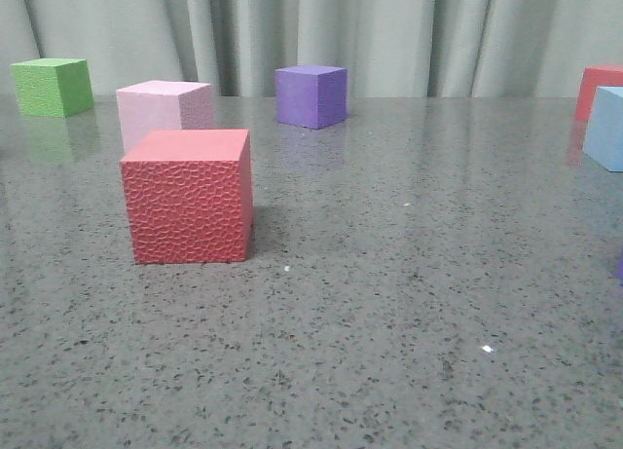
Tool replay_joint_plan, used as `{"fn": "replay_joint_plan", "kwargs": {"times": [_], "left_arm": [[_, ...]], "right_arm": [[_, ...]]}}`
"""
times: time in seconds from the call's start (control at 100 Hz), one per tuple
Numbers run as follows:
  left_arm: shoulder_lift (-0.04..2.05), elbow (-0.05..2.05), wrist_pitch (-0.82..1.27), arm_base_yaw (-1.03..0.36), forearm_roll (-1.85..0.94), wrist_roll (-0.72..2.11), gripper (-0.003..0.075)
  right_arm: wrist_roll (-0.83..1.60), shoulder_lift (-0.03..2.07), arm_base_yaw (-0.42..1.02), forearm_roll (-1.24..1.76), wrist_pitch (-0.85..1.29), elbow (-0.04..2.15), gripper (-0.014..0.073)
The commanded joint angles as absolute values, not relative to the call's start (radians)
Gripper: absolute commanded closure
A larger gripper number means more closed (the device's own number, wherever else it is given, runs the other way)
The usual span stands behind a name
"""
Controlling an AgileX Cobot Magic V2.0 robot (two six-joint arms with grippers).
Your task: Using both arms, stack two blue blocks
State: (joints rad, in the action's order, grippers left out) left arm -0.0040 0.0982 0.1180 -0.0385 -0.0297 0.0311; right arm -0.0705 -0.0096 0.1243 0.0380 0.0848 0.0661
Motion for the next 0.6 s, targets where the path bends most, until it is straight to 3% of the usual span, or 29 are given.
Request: {"fn": "replay_joint_plan", "kwargs": {"times": [0.0, 0.35, 0.59], "left_arm": [[-0.001, 0.206, 0.131, -0.036, -0.057, 0.02, 0.0739], [0.259, 0.584, 0.574, -0.036, -0.066, 0.02, 0.0739], [0.447, 0.777, 0.743, -0.036, -0.088, 0.02, 0.0739]], "right_arm": [[-0.065, -0.029, 0.125, 0.048, 0.076, 0.161, 0.0661], [-0.065, 0.134, 0.125, 0.123, 0.434, 0.481, 0.0661], [-0.065, 0.35, 0.125, 0.163, 0.683, 0.696, 0.0661]]}}
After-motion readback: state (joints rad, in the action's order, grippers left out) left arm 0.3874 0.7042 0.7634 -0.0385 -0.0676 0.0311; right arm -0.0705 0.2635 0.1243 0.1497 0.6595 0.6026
